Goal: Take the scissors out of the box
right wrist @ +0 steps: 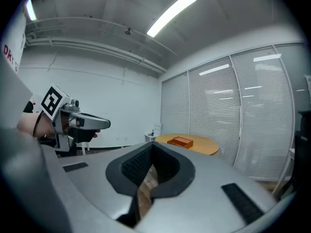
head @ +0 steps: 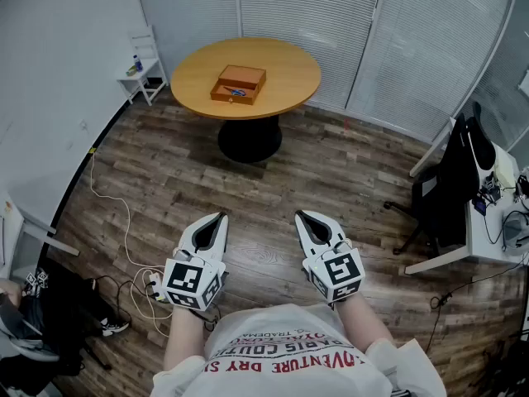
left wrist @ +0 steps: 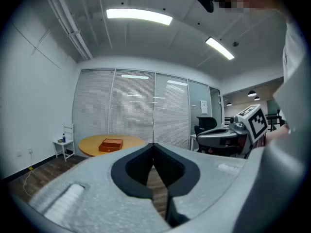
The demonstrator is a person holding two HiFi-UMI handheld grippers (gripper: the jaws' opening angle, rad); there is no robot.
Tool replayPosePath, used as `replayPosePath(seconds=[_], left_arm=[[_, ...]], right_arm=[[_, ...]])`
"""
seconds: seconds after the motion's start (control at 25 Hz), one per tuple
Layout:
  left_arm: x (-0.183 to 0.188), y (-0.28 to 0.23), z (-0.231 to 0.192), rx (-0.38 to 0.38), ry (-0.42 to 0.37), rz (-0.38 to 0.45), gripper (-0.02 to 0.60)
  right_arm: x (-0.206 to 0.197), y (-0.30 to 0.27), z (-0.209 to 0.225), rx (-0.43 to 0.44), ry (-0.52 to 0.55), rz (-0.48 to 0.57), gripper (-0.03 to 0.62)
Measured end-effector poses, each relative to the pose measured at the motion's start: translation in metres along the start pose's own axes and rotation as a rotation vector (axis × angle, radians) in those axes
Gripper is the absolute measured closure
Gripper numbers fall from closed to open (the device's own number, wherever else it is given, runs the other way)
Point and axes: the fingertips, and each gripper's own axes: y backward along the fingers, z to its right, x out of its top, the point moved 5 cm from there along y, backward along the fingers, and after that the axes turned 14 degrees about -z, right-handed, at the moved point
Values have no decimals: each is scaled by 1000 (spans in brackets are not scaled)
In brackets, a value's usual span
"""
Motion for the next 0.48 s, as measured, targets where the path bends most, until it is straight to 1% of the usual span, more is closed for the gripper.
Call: replayPosePath(seconds=[0.24,0.48], left_arm=[[-5,2,-10,15,8,-18,574],[-15,13,-35,27,33,-16,574]], right_arm=[[-7,-10,-6,-8,6,-31,589],[-8,-23,-21,-8,-45,-32,588]])
